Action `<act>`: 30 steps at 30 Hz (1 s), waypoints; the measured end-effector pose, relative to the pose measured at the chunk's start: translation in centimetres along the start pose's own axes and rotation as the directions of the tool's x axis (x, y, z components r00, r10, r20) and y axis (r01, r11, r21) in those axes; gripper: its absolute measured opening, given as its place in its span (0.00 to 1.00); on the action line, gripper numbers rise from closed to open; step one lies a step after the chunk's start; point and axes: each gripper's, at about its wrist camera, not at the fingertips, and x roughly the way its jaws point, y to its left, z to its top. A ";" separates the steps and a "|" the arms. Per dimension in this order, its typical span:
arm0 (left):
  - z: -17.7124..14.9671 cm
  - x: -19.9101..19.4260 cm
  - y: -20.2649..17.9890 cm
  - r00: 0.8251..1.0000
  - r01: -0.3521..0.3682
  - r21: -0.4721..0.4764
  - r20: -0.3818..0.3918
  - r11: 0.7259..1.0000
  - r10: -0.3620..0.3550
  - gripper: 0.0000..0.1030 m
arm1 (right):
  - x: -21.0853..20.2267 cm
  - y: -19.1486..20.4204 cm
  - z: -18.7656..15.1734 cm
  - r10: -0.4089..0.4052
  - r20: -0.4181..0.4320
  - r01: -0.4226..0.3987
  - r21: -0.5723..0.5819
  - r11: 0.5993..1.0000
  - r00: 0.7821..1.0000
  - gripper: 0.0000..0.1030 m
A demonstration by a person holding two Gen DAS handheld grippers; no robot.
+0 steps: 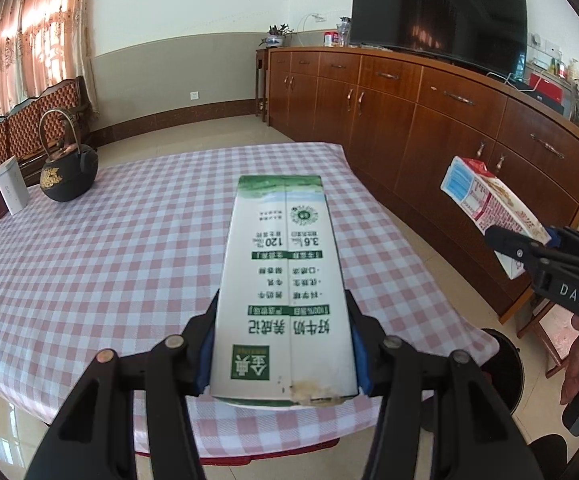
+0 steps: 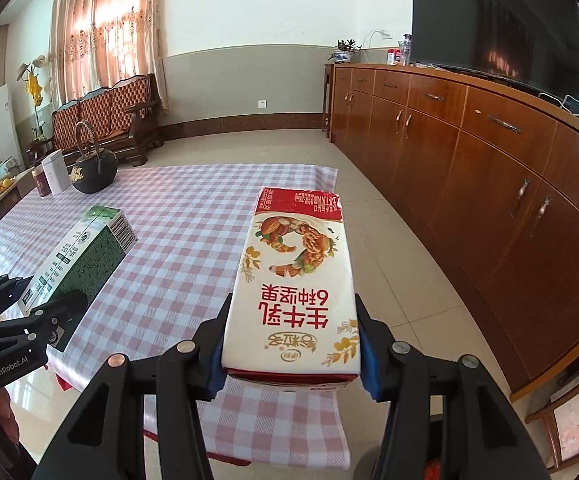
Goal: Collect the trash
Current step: 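Carry both milk cartons in both tools over the black bin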
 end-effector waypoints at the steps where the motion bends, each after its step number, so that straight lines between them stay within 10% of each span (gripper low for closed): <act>1: -0.1 -0.3 -0.6 1.000 0.015 0.001 -0.001 1.000 -0.015 0.53 | -0.8 -0.5 -0.4 -0.010 0.000 0.010 0.001 1.000 1.000 0.52; 30: -4.2 0.8 -21.4 0.937 0.348 0.254 -0.126 0.902 -0.326 0.53 | -11.1 -16.8 -12.8 -0.288 -0.109 0.303 0.171 0.937 0.951 0.53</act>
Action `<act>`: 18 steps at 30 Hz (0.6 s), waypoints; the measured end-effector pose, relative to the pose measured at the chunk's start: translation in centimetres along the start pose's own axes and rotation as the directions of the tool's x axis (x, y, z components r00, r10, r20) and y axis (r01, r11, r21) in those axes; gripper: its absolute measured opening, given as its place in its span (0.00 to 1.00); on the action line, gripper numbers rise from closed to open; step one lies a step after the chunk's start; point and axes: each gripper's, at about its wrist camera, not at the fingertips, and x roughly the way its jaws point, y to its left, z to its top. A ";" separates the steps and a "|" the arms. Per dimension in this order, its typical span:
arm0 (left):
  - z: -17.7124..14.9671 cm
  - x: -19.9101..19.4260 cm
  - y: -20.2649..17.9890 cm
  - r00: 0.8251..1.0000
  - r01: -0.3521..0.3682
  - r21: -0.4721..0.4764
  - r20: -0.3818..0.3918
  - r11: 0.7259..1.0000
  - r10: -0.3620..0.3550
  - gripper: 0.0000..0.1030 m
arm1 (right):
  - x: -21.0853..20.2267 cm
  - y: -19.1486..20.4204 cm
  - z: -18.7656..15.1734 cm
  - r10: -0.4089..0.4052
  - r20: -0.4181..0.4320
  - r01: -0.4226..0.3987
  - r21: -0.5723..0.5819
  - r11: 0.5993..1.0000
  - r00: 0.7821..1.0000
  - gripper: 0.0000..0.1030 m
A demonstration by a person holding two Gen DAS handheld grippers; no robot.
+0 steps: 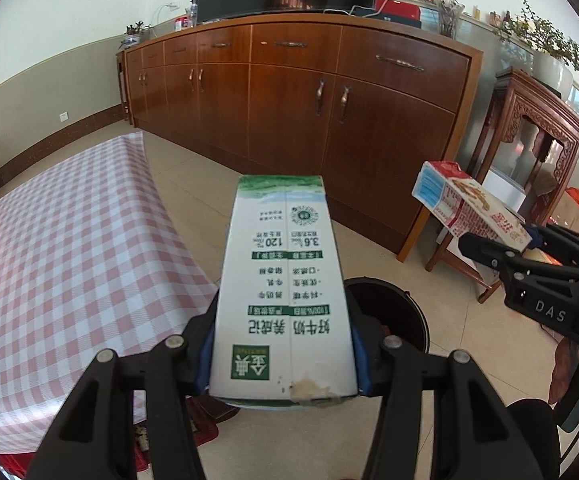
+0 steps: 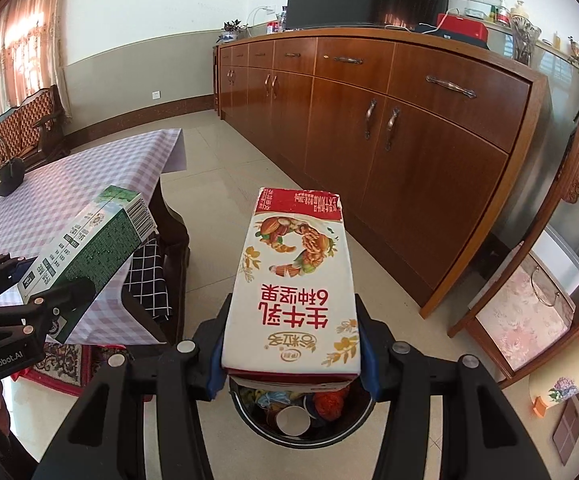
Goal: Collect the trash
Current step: 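Carry both milk cartons in both tools over the black bin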
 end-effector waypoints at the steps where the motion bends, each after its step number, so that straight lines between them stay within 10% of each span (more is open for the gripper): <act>1: 0.0 0.3 -0.6 1.000 0.006 0.008 -0.002 1.000 -0.006 0.53 | 0.1 -0.3 -0.2 -0.005 -0.004 0.005 0.006 1.000 1.000 0.52; 18: -3.4 7.7 -6.1 0.976 0.118 0.069 -0.194 0.991 -0.103 0.53 | 6.4 -6.0 -6.8 0.001 -0.196 0.000 0.000 1.000 0.981 0.53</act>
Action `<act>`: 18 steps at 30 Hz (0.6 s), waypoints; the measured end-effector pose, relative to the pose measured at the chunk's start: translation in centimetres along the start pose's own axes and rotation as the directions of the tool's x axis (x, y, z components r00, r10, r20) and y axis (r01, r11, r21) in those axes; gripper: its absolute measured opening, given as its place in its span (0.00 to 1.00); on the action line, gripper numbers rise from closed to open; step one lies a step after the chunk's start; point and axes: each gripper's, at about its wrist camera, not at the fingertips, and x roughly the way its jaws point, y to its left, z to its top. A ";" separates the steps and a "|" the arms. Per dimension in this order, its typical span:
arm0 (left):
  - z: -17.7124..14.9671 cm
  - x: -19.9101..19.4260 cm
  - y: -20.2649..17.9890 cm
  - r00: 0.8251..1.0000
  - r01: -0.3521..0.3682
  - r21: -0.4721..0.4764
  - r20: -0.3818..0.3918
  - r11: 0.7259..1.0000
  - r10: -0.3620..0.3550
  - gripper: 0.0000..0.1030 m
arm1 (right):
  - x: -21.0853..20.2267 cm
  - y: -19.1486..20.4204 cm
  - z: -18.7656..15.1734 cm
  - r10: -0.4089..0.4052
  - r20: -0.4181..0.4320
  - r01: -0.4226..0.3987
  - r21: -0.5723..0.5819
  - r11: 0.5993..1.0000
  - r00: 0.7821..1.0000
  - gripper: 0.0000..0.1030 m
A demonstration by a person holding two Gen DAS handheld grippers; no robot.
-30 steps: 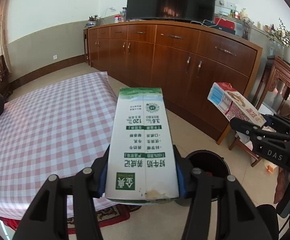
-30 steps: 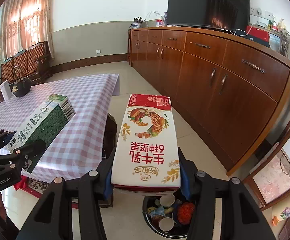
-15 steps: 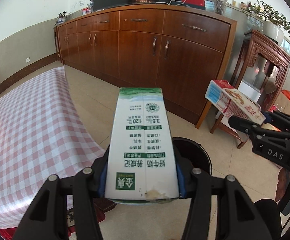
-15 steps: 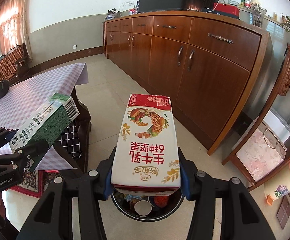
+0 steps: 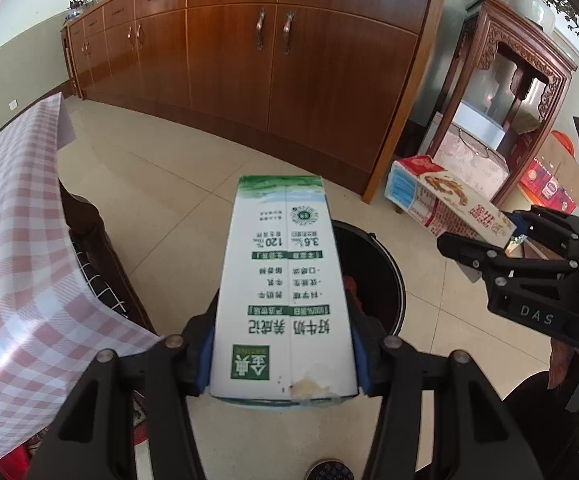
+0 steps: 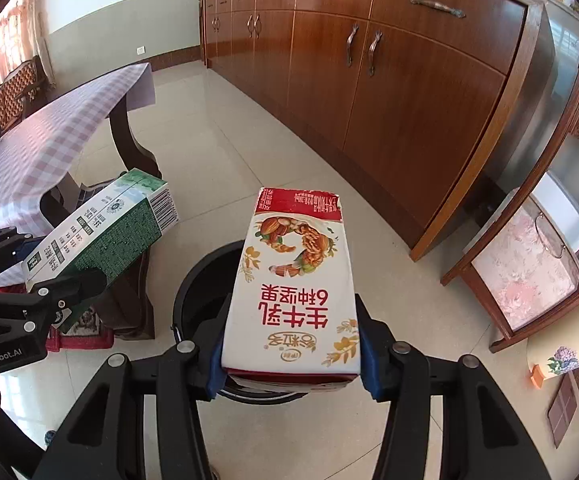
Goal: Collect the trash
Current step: 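Carry both milk cartons in both tools over the black bin, then open both tools to drop the cartons into the bin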
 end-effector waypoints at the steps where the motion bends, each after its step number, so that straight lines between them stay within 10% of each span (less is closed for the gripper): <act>1: -0.1 0.5 -0.2 1.000 0.002 -0.002 -0.010 1.000 -0.002 0.53 | 0.6 -0.1 -0.3 0.001 -0.014 -0.001 -0.003 1.000 1.000 0.53; 16: -0.2 10.3 -1.9 0.971 0.074 0.043 -0.233 0.996 -0.062 0.54 | 11.6 -0.4 -3.0 0.094 -0.217 -0.119 -0.106 0.987 0.972 0.54; 18: -0.2 11.4 -1.3 0.973 -0.003 0.042 -0.230 0.999 0.012 0.91 | 13.4 -0.4 -3.4 0.073 -0.246 -0.108 -0.135 0.985 0.966 0.86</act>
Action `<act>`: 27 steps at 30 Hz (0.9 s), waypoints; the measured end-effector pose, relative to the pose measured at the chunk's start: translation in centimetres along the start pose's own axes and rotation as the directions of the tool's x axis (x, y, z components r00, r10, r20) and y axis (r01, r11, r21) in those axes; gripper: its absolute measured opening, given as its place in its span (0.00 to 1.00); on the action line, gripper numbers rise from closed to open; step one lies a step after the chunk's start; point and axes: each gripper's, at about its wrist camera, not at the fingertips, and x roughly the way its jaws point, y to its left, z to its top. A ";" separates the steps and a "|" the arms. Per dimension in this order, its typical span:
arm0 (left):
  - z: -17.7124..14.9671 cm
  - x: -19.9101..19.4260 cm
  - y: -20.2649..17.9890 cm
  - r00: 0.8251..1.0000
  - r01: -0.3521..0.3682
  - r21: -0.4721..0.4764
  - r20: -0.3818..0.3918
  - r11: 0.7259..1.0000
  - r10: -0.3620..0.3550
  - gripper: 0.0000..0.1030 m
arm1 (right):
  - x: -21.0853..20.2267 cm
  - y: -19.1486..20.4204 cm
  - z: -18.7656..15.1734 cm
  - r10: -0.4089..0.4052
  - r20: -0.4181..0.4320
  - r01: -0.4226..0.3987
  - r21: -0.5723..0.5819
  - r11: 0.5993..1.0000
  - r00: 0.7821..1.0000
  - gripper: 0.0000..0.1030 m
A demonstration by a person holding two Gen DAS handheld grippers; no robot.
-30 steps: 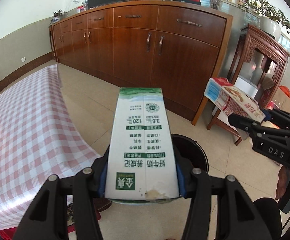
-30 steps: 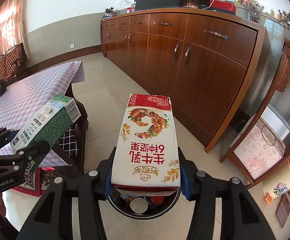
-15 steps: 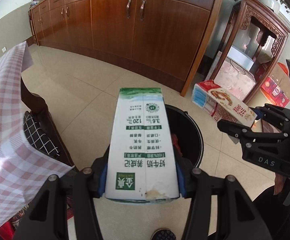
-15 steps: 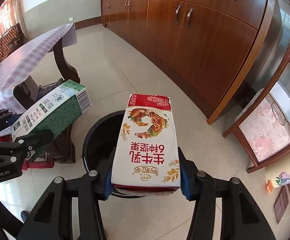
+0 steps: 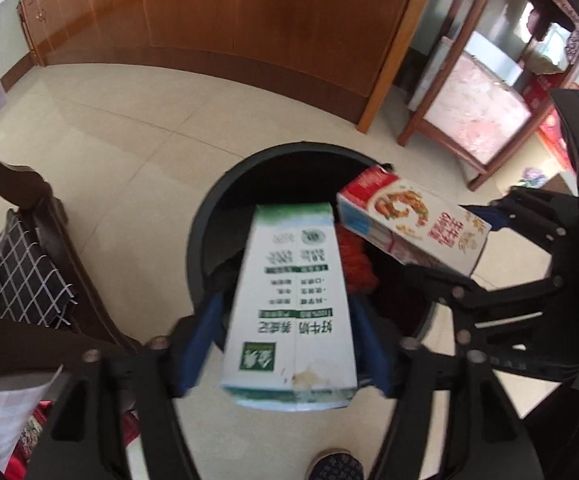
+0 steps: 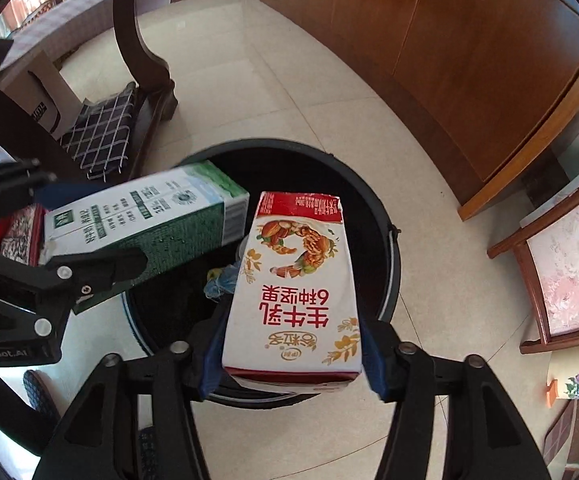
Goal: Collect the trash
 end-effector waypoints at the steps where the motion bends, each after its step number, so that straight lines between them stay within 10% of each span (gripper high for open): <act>1: 0.0 0.0 0.6 1.000 -0.008 -0.030 0.010 1.000 0.008 0.96 | 0.5 -0.4 -0.1 -0.029 -0.012 0.029 0.011 1.000 0.999 0.94; 9: -1.7 -5.1 1.4 0.977 -0.137 -0.070 0.152 0.988 0.146 1.00 | -2.7 -3.4 -1.8 -0.149 0.054 0.136 0.188 0.973 0.987 1.00; 27: -7.1 -18.6 1.9 0.935 -0.128 -0.163 0.310 0.978 0.174 1.00 | -17.6 5.5 -4.4 -0.198 0.215 0.120 0.329 0.937 0.956 1.00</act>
